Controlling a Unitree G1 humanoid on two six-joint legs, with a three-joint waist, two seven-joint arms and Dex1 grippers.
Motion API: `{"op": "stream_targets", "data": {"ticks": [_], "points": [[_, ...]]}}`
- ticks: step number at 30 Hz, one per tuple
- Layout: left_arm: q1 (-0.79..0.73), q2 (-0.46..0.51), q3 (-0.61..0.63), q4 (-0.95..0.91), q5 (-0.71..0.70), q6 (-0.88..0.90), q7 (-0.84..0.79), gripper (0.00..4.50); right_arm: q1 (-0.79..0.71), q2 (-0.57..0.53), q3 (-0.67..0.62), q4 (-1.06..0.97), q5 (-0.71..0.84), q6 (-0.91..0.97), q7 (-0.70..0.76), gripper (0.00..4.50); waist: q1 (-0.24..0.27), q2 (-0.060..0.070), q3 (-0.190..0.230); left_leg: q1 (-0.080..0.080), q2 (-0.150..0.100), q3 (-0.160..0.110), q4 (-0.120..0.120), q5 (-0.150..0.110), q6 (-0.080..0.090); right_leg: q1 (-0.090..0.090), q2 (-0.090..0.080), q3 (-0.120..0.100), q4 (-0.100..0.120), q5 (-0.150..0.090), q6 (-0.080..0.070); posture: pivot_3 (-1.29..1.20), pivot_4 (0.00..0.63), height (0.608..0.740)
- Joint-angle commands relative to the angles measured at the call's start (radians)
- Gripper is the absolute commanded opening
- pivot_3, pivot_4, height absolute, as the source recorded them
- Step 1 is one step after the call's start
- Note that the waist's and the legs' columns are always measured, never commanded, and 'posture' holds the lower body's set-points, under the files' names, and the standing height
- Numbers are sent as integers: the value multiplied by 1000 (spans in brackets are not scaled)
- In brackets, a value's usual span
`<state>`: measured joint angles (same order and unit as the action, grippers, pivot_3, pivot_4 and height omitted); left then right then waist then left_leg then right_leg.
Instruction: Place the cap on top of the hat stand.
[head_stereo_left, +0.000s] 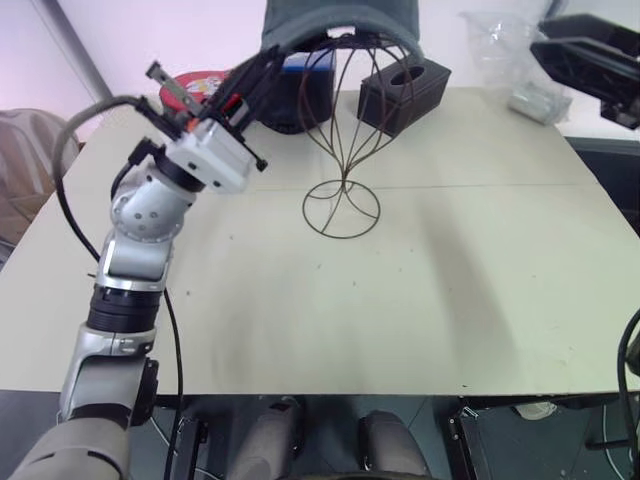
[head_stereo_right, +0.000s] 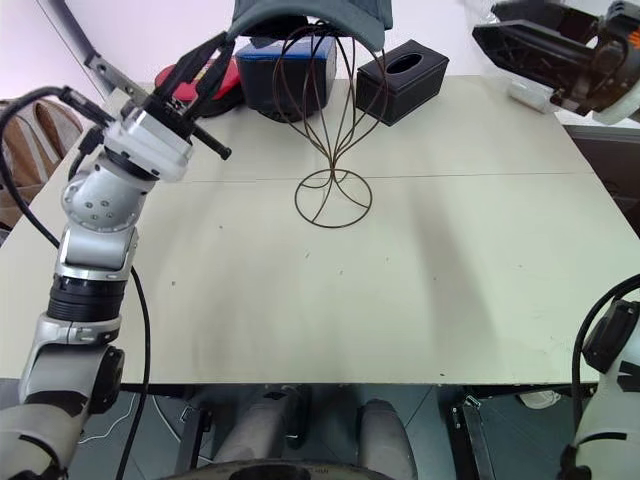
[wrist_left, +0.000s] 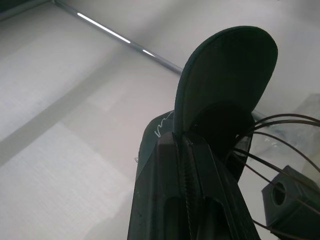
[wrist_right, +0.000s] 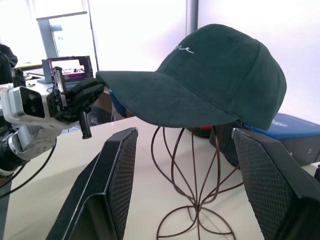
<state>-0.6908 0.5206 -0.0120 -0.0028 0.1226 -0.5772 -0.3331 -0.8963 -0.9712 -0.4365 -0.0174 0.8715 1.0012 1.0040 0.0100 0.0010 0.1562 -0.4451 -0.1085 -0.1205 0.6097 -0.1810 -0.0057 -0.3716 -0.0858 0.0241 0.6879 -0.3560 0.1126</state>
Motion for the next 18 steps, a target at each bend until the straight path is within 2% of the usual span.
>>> {"op": "stream_targets", "data": {"ticks": [1,10,18], "points": [[0,4,26,-31,1,-35,13,36,1,-20,-27,-33,30,-7,-17,3068,0,0,0,0,0,0,0,0,0,0,0,0,0,0,0,0,150,740],[38,6,11,-19,-12,-67,-10,36,23,-41,-17,-27,36,-15,-21,3068,0,0,0,0,0,0,0,0,0,0,0,-1,0,0,0,0,150,740],[115,6,-7,-36,-26,-92,-53,36,83,-97,33,-40,9,-33,37,3068,0,0,0,0,0,0,1,0,0,0,0,0,0,0,0,0,150,740]]}}
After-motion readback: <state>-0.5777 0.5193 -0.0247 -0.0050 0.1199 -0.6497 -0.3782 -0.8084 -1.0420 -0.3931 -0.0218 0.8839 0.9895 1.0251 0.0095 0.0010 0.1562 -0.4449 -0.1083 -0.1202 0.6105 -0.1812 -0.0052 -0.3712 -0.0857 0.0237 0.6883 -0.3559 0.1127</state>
